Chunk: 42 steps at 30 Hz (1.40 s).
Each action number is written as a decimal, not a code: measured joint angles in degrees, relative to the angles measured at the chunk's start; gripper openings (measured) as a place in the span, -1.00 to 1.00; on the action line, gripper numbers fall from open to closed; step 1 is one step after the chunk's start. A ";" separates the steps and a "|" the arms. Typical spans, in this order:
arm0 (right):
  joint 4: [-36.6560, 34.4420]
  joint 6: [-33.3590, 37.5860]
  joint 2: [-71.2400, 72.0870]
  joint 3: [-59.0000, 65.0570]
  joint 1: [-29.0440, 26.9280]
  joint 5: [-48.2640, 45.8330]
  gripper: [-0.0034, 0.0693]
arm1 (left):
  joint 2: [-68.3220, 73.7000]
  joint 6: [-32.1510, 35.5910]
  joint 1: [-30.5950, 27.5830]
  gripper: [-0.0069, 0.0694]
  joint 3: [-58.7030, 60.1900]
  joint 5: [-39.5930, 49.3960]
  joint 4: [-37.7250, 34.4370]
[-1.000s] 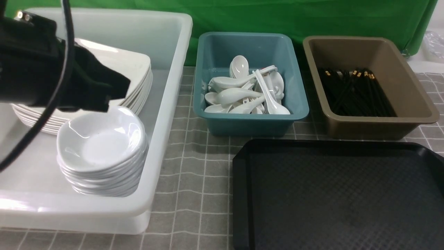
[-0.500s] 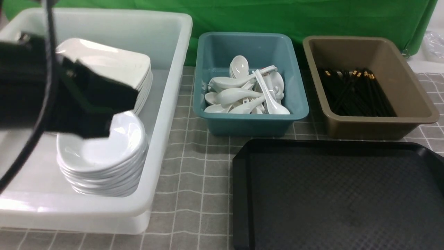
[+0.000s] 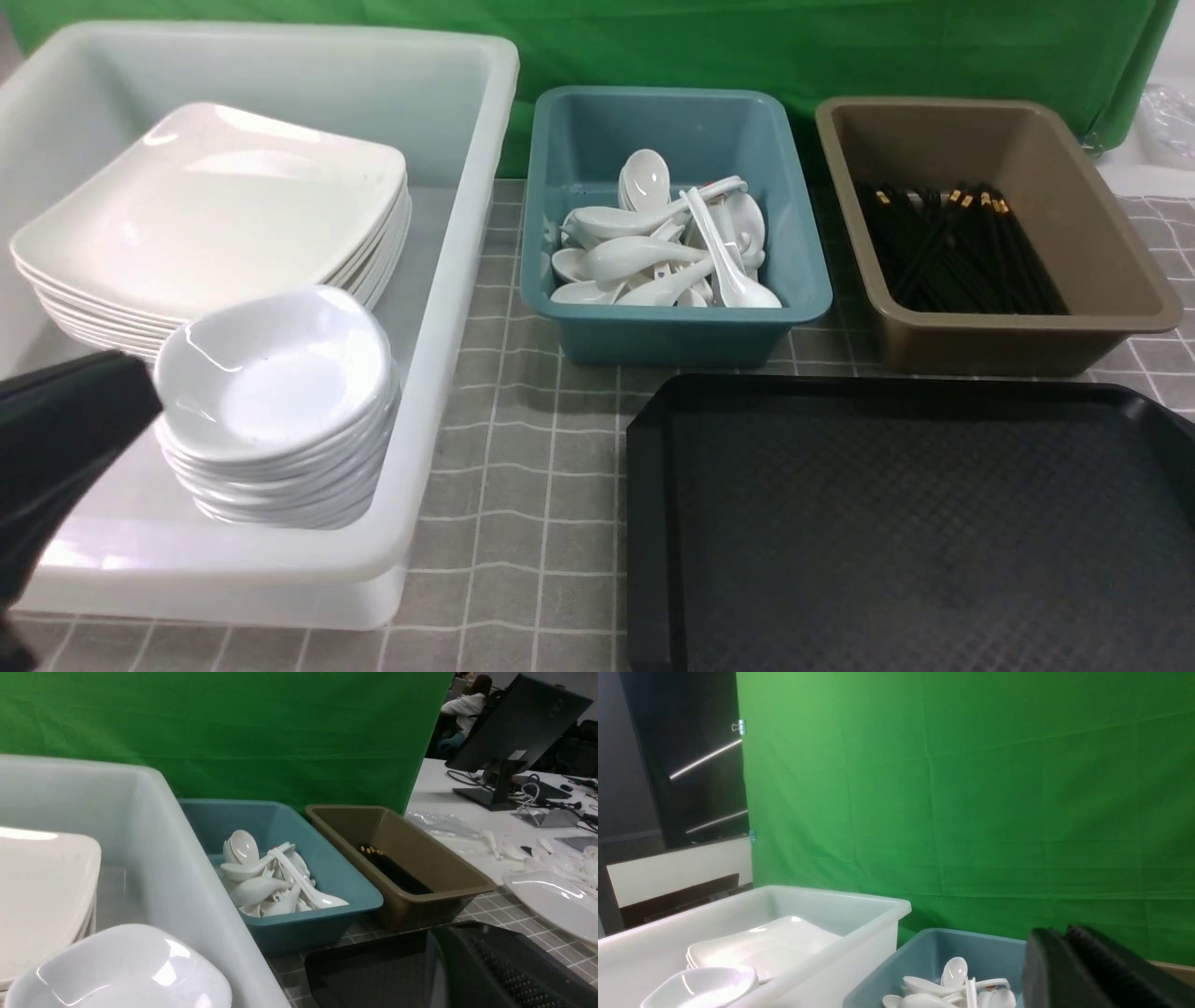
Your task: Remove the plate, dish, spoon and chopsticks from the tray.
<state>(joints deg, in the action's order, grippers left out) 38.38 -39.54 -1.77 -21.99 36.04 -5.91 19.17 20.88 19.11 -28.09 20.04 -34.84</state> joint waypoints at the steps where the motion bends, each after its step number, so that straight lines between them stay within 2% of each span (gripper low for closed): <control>1: 0.00 0.00 0.00 0.00 0.00 0.00 -0.68 | -0.34 0.00 0.00 -0.81 0.14 0.00 0.15; 18: 0.00 0.00 0.04 0.00 0.00 0.00 -0.53 | -1.81 -0.21 0.05 -0.81 1.64 0.40 14.65; 22: 0.00 0.00 0.06 0.00 0.00 0.00 -0.50 | -4.46 -6.16 -1.28 -0.81 3.81 -1.18 22.70; 25: 0.00 0.00 0.06 0.00 0.00 0.00 -0.49 | -8.16 -8.66 -3.81 -0.81 6.63 -2.41 25.33; 31: 0.00 0.00 0.06 0.00 0.00 0.00 -0.46 | -16.96 -9.70 -12.58 -0.81 19.28 -8.21 25.63; 35: 0.05 0.00 0.06 0.00 0.00 0.00 -0.43 | -18.99 -10.12 -16.26 -0.81 26.86 -9.00 25.22; 42: 0.05 0.00 0.11 0.00 0.00 0.01 -0.40 | -19.17 -10.16 -17.38 -0.81 28.44 -7.26 25.22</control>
<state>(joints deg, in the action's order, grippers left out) 38.43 -39.54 -1.67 -21.99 36.04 -5.90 0.00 10.71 1.73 0.36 12.78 -9.63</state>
